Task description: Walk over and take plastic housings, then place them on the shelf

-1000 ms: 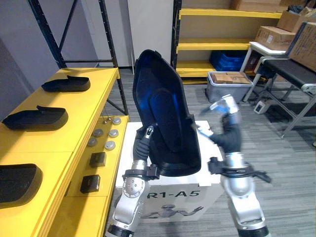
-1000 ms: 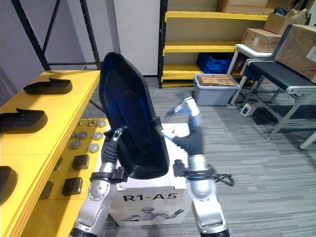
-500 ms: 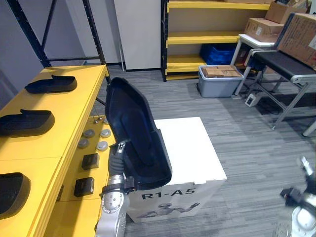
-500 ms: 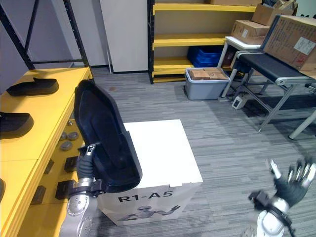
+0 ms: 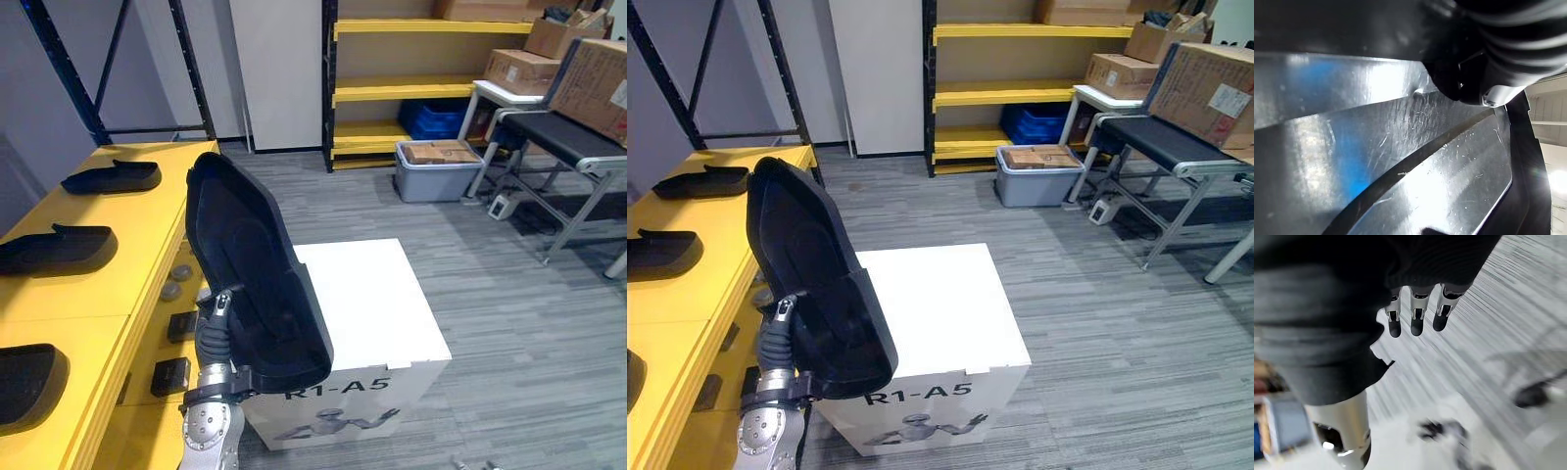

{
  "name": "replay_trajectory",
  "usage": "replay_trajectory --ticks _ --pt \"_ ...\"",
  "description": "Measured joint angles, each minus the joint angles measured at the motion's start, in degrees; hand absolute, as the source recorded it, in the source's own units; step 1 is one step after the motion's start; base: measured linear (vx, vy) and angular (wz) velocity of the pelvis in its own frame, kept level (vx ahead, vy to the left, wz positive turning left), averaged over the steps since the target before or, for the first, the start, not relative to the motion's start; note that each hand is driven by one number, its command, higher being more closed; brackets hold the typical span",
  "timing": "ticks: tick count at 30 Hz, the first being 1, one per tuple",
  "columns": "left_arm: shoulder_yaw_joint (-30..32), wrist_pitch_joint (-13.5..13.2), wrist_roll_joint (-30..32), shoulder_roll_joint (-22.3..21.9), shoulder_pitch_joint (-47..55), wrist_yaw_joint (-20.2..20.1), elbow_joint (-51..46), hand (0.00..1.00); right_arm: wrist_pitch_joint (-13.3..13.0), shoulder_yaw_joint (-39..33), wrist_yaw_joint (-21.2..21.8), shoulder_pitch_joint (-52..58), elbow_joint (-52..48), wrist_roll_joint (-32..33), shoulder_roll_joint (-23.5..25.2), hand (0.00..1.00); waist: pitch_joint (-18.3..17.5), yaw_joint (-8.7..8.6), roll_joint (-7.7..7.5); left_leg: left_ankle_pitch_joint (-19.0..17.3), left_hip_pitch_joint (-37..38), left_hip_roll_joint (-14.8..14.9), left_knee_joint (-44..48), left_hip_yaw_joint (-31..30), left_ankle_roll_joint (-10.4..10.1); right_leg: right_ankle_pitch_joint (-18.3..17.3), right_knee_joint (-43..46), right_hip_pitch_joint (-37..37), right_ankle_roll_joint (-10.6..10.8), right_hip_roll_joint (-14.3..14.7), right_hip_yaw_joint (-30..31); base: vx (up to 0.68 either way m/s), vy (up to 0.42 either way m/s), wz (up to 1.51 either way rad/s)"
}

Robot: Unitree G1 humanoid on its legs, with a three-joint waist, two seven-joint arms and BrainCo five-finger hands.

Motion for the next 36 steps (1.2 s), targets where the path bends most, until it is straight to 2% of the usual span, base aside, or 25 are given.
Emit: replay_trajectory --ticks 5,8,11,13,14,15,17,18,20,21,22,24,26,27,29,30,31,32,33,34,36 --pt "-1.42 0.01 0.00 -0.68 0.00 -0.40 0.59 1.00 0.34 2.77 0.82 -1.71 4.74 -2.83 -0.96 0.00 0.16 1.03 -0.32 0.46 0.38 -1.05 0.03 -1.95 0.39 -4.10 7.04 -1.69 0.28 -1.67 -2.43 0.02 0.017 0.30" --pt "-2.11 0.02 0.00 -0.48 0.00 -0.38 1.15 1.00 0.52 5.54 0.80 -3.62 7.66 -3.37 -2.54 0.00 0.60 1.44 -1.02 0.85 0.67 -2.72 0.03 -5.18 0.82 -7.65 12.00 -1.98 0.81 -3.95 -5.50 0.01 0.025 0.65" --pt "-4.24 0.03 -0.01 -0.23 -0.43 -0.32 1.16 1.00 0.68 8.03 0.68 -4.92 9.01 -4.13 -3.29 0.00 1.98 2.55 -2.40 2.06 -3.01 -6.06 2.51 -14.41 0.91 -11.42 17.06 -2.59 1.80 -8.60 -13.49 -0.01 0.010 1.42" --pt "-5.10 0.03 -0.03 -0.50 -0.78 -0.18 1.01 1.00 0.68 8.12 0.45 -6.45 10.73 -4.97 -3.66 0.00 3.12 3.04 -2.62 2.74 -6.70 -7.57 4.67 -17.81 0.41 -11.81 17.23 -2.46 2.11 -10.70 -19.13 -0.03 0.014 1.51" --pt "-5.06 0.04 -0.03 -0.55 -0.98 -0.06 1.01 1.00 0.67 8.11 0.38 -7.18 10.97 -5.13 -3.80 0.00 3.81 3.46 -2.57 2.86 -7.67 -7.66 4.81 -17.04 0.08 -11.81 16.92 -2.11 2.13 -11.31 -20.99 -0.06 0.047 1.64" --pt "-4.99 0.09 -0.03 -0.44 -1.62 -0.02 0.92 1.00 0.68 8.12 0.07 -8.60 11.02 -5.26 -3.82 0.00 5.52 3.90 -2.46 1.73 -9.04 -5.95 5.33 -11.67 0.75 -11.81 16.57 -0.72 2.15 -12.16 -24.79 -0.07 0.036 1.46" --pt "-5.04 0.10 -0.05 -0.53 -1.82 0.05 0.85 1.00 0.62 9.18 -0.44 -9.05 10.80 -5.31 -3.95 0.00 6.24 3.84 -2.35 1.37 -12.76 -1.27 9.42 2.40 1.16 -12.27 16.58 1.58 2.91 -13.87 -31.94 -0.07 0.045 1.71" --pt "-5.18 0.07 -0.04 -0.62 -1.83 0.04 0.85 1.00 0.62 9.22 -0.49 -9.15 10.85 -5.33 -3.96 0.00 6.28 4.00 -2.29 1.37 -13.26 -0.19 10.29 5.51 1.21 -12.46 16.62 2.29 3.34 -14.47 -33.83 0.01 0.092 1.72" --pt "-5.46 0.08 -0.03 -0.62 -2.13 0.06 0.86 1.00 0.62 10.22 -0.74 -9.21 11.05 -6.57 -4.14 0.00 6.20 3.72 -2.23 1.71 -14.12 1.86 11.61 15.99 2.39 -12.94 16.00 5.50 6.10 -17.30 -41.07 0.09 0.161 1.65" --pt "-5.58 0.07 -0.02 -0.53 -2.28 0.06 0.85 1.00 0.62 10.25 -0.84 -9.32 11.10 -6.73 -4.17 0.00 6.08 3.73 -2.09 1.92 -14.31 1.88 11.62 17.68 2.91 -12.85 15.35 6.44 7.23 -17.88 -42.73 0.16 0.203 1.48" --pt "-5.52 0.04 0.04 -0.47 -2.45 0.02 0.74 1.00 0.69 10.33 -0.96 -9.39 11.22 -7.64 -4.41 0.00 5.90 3.98 -2.08 1.73 -14.84 0.41 11.35 18.23 3.65 -12.51 14.13 7.78 8.96 -18.78 -44.65 0.26 0.270 1.19" --pt "-4.97 0.04 0.04 -0.39 -2.60 0.18 0.35 1.00 0.73 11.34 -0.97 -10.45 11.39 -8.17 -4.04 0.00 5.00 3.96 -2.04 0.98 -16.37 -2.68 11.37 15.36 4.97 -11.80 12.96 8.22 8.57 -19.49 -45.49 0.28 0.268 1.06" --pt "-5.10 0.18 2.88 -0.76 -3.67 0.28 0.16 1.00 1.38 11.48 -0.89 -12.83 13.46 -9.52 -3.71 0.00 4.79 4.60 -2.63 0.08 -17.02 -6.55 12.29 12.74 7.49 -10.82 15.05 9.29 8.15 -22.45 -46.81 0.26 0.222 0.89" --pt "-5.04 0.20 3.78 -0.73 -3.92 0.42 -0.07 1.00 1.45 11.48 -0.90 -13.44 13.57 -9.80 -3.76 0.00 4.76 4.58 -2.64 -0.17 -16.96 -7.27 12.65 12.57 7.91 -10.62 16.60 9.40 7.82 -23.47 -46.63 0.28 0.238 0.71" --pt "-5.12 0.28 6.49 -0.61 -4.75 0.97 -0.63 1.00 1.46 11.80 -0.90 -14.43 13.10 -10.07 -3.84 0.00 4.76 4.60 -2.61 -1.11 -15.56 -9.02 12.90 10.39 9.29 -9.37 23.82 8.97 5.66 -26.37 -43.37 0.25 0.193 0.73" --pt "-5.40 0.32 7.94 -0.48 -5.02 1.41 -1.12 1.00 1.44 12.43 -0.86 -14.42 12.53 -10.10 -3.82 0.00 4.79 3.81 -2.49 -1.37 -13.49 -9.45 12.06 7.80 9.45 -9.02 30.46 6.88 2.92 -26.60 -35.12 0.27 0.130 0.94" --pt "-5.59 0.20 8.59 -0.16 -5.32 2.27 -1.40 1.00 1.37 12.44 -0.87 -14.16 12.07 -10.15 -3.40 0.00 4.82 3.68 -2.33 -1.38 -11.42 -9.38 10.49 5.22 9.44 -12.76 35.77 3.26 3.13 -22.90 -23.31 0.25 0.089 0.95" --pt "-5.64 0.20 8.96 -0.13 -5.49 2.72 -1.43 1.00 1.33 12.45 -0.87 -13.93 11.63 -10.15 -3.26 0.00 4.85 3.78 -2.39 -1.37 -10.39 -9.34 9.82 4.20 9.43 -14.82 37.76 1.36 3.14 -20.47 -17.82 0.22 0.014 0.87" --pt "-5.45 0.32 9.58 -0.14 -5.67 3.70 -1.67 1.00 1.40 12.47 -0.88 -13.09 10.41 -10.14 -3.07 0.00 5.01 3.92 -2.43 -1.47 -8.24 -9.55 8.82 1.82 9.26 -18.28 40.91 -1.75 3.01 -15.73 -9.08 0.18 -0.019 0.87" --pt "-5.26 0.29 10.06 -0.12 -5.69 4.53 -2.12 1.00 1.35 12.50 -0.96 -12.02 9.01 -10.07 -2.79 0.00 5.00 3.57 -2.44 -1.59 -6.66 -9.89 8.45 -0.42 8.98 -20.51 42.16 -4.62 3.12 -11.98 -3.37 0.19 -0.041 0.91" --pt "-5.12 0.16 10.18 -0.28 -5.75 5.61 -2.78 1.00 1.35 12.33 -1.03 -10.35 6.86 -9.12 -2.28 0.00 4.87 2.39 -2.64 -1.88 -5.49 -10.71 9.13 -4.26 8.44 -22.07 41.11 -8.08 3.62 -8.06 2.36 0.12 -0.080 1.16"
